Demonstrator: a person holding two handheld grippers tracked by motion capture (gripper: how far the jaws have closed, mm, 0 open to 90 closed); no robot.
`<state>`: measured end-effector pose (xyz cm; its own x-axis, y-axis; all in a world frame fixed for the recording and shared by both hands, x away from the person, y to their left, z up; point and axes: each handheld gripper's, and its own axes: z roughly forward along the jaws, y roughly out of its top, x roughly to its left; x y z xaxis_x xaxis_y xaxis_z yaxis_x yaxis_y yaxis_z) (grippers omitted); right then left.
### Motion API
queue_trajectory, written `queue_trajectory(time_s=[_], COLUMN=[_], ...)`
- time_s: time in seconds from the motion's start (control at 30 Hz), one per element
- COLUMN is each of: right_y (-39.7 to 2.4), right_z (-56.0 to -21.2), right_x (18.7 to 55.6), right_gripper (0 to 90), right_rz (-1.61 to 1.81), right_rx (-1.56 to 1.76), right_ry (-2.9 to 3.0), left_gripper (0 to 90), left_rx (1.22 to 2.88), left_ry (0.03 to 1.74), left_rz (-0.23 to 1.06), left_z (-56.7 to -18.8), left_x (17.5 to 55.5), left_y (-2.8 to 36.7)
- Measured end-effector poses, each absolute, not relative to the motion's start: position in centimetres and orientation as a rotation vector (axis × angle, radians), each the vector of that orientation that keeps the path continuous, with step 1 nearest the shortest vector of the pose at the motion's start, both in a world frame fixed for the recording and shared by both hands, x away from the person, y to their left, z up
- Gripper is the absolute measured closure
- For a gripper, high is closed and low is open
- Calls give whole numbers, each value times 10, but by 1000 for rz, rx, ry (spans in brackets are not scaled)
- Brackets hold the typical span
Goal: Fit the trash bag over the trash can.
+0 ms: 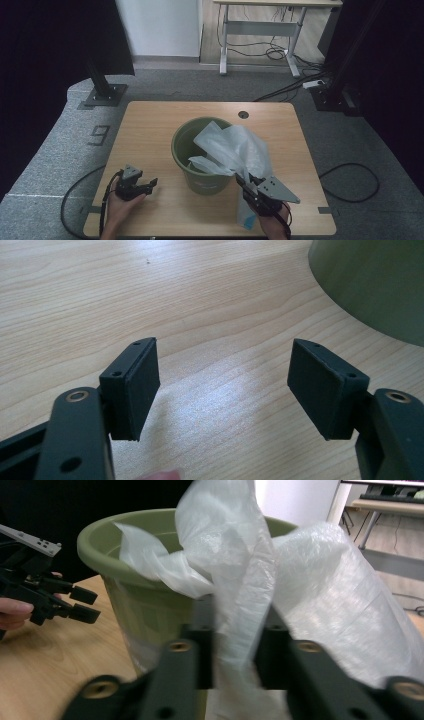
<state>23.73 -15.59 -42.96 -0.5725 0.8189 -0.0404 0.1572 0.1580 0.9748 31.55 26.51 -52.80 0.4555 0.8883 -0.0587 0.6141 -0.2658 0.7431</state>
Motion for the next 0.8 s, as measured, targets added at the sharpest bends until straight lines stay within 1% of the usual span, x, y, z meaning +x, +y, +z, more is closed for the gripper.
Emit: queue_trajectory(time_s=[0.03, 0.1, 0.23, 0.33, 0.4, 0.53, 0.6, 0.67, 0.8], right_y=[-154, -151, -140, -134, -134, -141, -145, -148, -154], right_z=[-427, -422, -411, -410, -412, -415, -416, -417, -417], right_x=[238, 238, 239, 241, 243, 246, 247, 247, 248], right_gripper=[806, 833, 849, 853, 855, 860, 860, 859, 859], right_rz=[1446, 1443, 1461, 1478, 1492, 1550, 1572, 1587, 1596], right_rx=[916, 889, 834, 815, 821, 854, 857, 858, 852], right_ry=[1849, 1834, 1821, 1829, 1834, 1824, 1819, 1817, 1818], left_gripper=[289, 291, 298, 309, 322, 359, 387, 416, 422], left_rx=[1989, 1978, 1983, 1960, 1942, 1908, 1914, 1894, 1892], left_ry=[1250, 1251, 1246, 1220, 1197, 1137, 1115, 1097, 1031], left_rz=[490, 494, 538, 564, 574, 555, 565, 546, 525], left_z=[-528, -527, -520, -508, -499, -479, -466, -451, -425], left_x=[315, 315, 313, 307, 302, 290, 285, 280, 270], left_y=[266, 266, 266, 268, 270, 272, 269, 265, 251])
